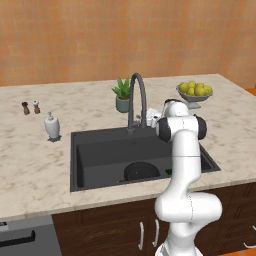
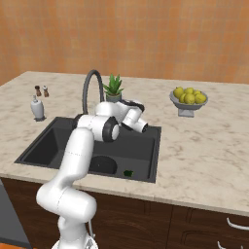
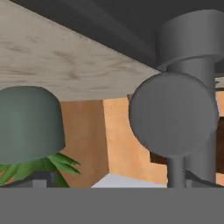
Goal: Pick the pan and sponge and place them into the sink. Then turn on the water.
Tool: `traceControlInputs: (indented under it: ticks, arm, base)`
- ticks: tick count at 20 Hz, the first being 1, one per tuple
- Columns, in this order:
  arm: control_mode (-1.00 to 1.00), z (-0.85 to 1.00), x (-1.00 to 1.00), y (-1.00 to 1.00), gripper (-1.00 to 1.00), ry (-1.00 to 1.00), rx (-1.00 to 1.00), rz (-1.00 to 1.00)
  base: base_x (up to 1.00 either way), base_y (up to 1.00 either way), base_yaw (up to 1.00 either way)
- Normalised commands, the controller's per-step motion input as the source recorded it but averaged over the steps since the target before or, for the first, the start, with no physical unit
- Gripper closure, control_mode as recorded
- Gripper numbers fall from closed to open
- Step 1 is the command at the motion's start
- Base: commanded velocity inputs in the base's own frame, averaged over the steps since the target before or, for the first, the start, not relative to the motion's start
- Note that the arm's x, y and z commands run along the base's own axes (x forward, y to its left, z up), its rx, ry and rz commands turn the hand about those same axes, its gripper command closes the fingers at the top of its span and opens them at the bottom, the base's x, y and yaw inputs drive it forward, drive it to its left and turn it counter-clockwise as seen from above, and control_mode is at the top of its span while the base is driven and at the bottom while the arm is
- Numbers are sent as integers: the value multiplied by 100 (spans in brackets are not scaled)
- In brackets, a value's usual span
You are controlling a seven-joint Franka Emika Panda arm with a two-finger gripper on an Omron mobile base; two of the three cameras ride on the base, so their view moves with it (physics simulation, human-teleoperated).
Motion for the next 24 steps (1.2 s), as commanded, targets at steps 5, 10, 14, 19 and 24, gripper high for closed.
traceControlInputs:
  ticks: [5, 10, 14, 19, 24]
  arm:
    - [-100, -19, 47, 0, -100, 5, 4, -2]
    - [-100, -11, 34, -20, 100, 4, 5, -3]
    - [-100, -19, 30, -45, 100, 3, 4, -10]
    - [-100, -26, 19, -73, 100, 1, 1, -15]
    - [-100, -34, 11, -88, 100, 1, 0, -16]
  base:
    - [0, 0, 0]
    - [0, 0, 0]
    - [0, 0, 0]
    - [0, 0, 0]
    - [0, 0, 0]
